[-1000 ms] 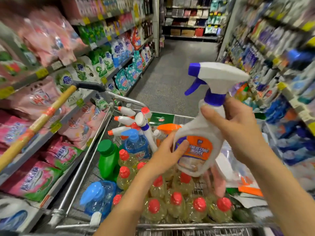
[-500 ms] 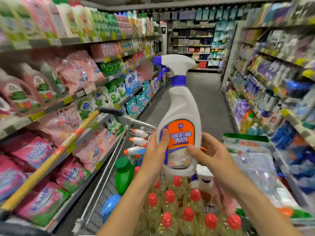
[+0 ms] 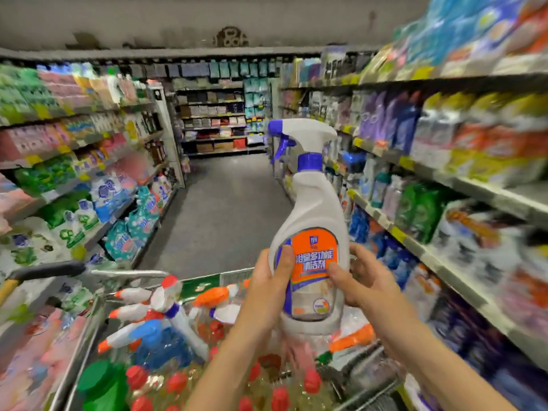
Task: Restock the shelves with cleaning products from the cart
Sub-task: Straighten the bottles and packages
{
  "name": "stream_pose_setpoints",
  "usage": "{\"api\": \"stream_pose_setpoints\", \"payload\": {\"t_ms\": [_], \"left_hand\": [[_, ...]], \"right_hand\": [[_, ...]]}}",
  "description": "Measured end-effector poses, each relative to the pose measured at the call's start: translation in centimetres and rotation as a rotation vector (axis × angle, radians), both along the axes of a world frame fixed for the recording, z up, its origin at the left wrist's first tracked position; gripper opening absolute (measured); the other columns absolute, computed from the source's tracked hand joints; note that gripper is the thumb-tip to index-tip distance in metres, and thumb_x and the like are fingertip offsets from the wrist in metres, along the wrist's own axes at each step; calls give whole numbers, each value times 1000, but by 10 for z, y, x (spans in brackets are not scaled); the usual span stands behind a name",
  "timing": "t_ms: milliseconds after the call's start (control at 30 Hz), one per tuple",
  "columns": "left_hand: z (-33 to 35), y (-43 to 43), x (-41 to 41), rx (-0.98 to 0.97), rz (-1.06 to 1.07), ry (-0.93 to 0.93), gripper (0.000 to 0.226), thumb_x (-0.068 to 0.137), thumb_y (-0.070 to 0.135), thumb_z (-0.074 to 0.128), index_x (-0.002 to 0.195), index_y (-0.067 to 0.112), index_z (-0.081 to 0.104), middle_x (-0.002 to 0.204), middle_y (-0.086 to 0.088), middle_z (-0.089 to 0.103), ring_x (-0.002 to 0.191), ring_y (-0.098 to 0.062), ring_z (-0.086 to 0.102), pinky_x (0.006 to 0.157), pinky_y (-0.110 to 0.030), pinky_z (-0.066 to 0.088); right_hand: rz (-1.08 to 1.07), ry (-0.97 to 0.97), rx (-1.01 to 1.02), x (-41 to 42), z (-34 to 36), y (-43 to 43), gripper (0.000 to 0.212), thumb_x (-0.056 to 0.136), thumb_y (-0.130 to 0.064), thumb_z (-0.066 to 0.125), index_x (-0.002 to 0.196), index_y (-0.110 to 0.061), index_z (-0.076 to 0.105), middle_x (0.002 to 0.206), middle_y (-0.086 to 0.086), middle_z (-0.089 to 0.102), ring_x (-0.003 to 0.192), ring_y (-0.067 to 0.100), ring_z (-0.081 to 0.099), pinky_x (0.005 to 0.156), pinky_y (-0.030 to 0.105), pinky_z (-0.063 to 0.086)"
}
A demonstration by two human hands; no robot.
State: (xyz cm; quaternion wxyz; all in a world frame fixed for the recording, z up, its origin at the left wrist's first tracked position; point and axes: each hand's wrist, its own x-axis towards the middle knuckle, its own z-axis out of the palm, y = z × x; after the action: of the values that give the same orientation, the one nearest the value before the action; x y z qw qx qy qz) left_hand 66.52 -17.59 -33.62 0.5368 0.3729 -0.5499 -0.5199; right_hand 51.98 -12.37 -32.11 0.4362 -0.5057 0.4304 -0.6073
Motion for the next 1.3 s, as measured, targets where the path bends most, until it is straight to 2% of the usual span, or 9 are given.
{"api": "stream_pose_setpoints", "payload": {"t_ms": [233,467,600,700,900,1033,1133,1233,1300], "left_hand": [[18,-6,-157,-39,-357,62,46,78,45,55,113,15,55,100,0,74,89,-12,71,70,-21,55],[29,-20,-328,-31,-586,38,50,74,53,60,112,20,57,103,-3,73,92,-18,71,73,-27,56],[35,-38,-400,-51,-626,0,59,68,59,60,110,18,59,98,1,74,89,-16,72,69,-23,55],[42,-53,-439,-22,-667,-9,56,71,55,59,113,18,60,101,0,74,92,-18,71,72,-26,56],[51,-94,-503,-57,-658,-49,40,76,48,54,103,19,63,88,4,76,80,-11,72,64,-20,54],[61,-129,-546,-80,-662,-120,31,96,36,47,108,12,61,103,-13,71,84,-17,71,72,-25,56],[69,-154,-582,-105,-666,-156,28,99,27,46,109,4,58,108,-20,67,92,-29,66,86,-40,54],[70,-173,-611,-216,-702,-196,18,97,30,49,106,14,52,101,-6,66,89,-17,63,76,-18,51],[70,-183,-629,-277,-734,-230,24,93,33,57,106,15,49,96,1,63,88,-13,62,71,-14,48]], "right_hand": [[-259,-44,-50,-140,15,30,34,80,-19,65,113,-12,61,98,5,75,87,20,72,65,23,56],[-471,-24,-83,-287,29,45,37,80,-17,66,117,-13,58,99,2,75,90,19,72,70,26,58],[-542,-74,-123,-346,34,34,37,80,-14,66,116,-17,58,98,2,75,85,16,73,62,20,55],[-615,-124,-88,-381,32,16,30,87,-8,63,114,-20,58,96,4,75,84,20,73,61,24,56],[-760,-42,-43,-430,38,-28,28,90,-10,64,116,-18,58,108,9,71,94,25,70,84,44,57],[-870,-8,-11,-461,47,-61,20,92,-10,61,111,-19,57,109,10,69,98,27,68,89,48,54],[-979,23,37,-483,57,-89,18,95,-10,57,111,-15,54,110,11,66,96,25,66,88,43,55],[-1127,70,140,-505,61,-115,26,96,-13,55,121,-9,52,114,15,65,101,29,64,91,45,52],[-1172,105,172,-516,61,-127,32,96,-13,53,127,-11,51,116,12,65,108,30,62,95,45,50]]}}
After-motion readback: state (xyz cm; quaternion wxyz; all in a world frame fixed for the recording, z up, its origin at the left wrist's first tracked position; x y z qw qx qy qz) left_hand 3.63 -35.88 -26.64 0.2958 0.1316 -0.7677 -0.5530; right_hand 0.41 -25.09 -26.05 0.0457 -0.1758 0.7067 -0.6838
